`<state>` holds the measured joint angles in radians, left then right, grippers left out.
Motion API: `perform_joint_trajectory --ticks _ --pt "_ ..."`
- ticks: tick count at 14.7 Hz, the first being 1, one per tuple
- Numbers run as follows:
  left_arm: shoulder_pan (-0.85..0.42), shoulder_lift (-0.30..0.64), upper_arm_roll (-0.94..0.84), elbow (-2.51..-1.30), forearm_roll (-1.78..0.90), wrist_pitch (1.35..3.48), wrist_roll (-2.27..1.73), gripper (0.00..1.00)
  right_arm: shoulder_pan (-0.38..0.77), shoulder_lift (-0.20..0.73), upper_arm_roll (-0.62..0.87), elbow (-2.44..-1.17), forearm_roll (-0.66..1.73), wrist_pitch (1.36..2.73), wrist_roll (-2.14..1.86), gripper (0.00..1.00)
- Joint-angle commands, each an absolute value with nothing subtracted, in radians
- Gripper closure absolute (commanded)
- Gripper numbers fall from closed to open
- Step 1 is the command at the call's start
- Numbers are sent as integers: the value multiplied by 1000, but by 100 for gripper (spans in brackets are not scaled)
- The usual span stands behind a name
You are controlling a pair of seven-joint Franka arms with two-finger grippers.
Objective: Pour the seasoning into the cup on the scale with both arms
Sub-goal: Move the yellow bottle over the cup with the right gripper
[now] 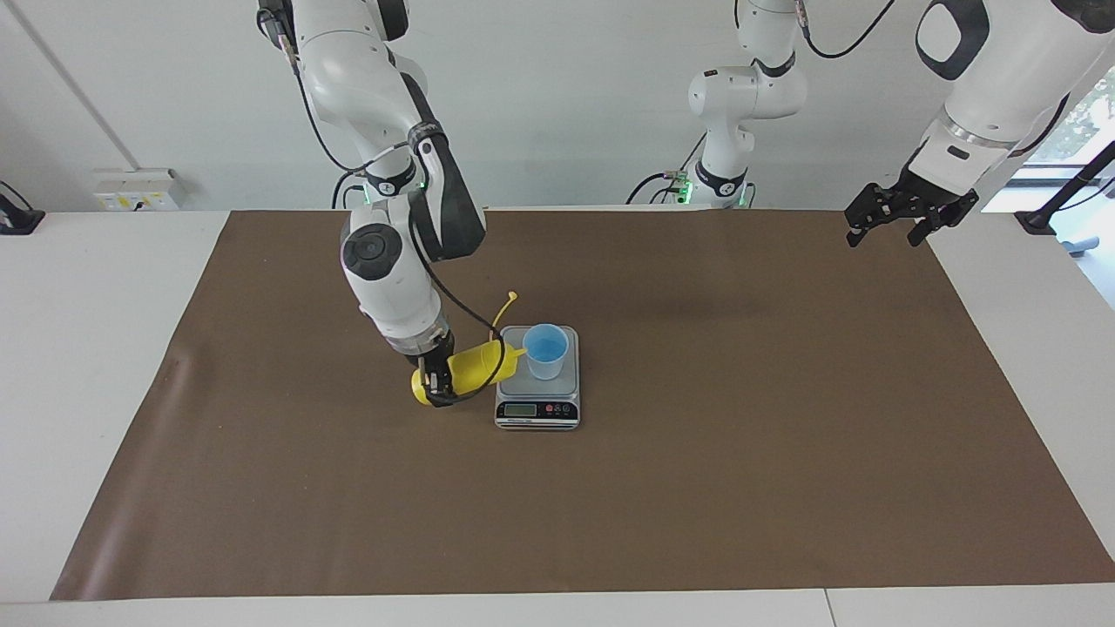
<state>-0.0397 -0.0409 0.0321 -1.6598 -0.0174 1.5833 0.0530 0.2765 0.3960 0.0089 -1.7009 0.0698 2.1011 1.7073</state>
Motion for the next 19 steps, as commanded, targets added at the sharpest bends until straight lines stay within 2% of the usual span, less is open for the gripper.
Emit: perform_joint_trajectory --ticks 1,8,13,15,19 --pt "-20 -72 26 -1694 -34 1586 72 0 296 370 9 -1713 -20 2106 1713 100" --pt "-32 -2 14 -1540 -34 1494 97 0 348 377 9 -1660 -279 2063 1709 100" --pt "-37 -23 11 -1548 -43 1491 91 0 359 390 12 -1594 -438 1991 1697 100" --pt "-37 -35 11 -1572 -43 1497 92 0 403 437 11 -1504 -452 1913 1701 100" --pt "-35 -38 12 -1580 -41 1490 90 0 446 440 9 -1493 -508 1876 1743 100"
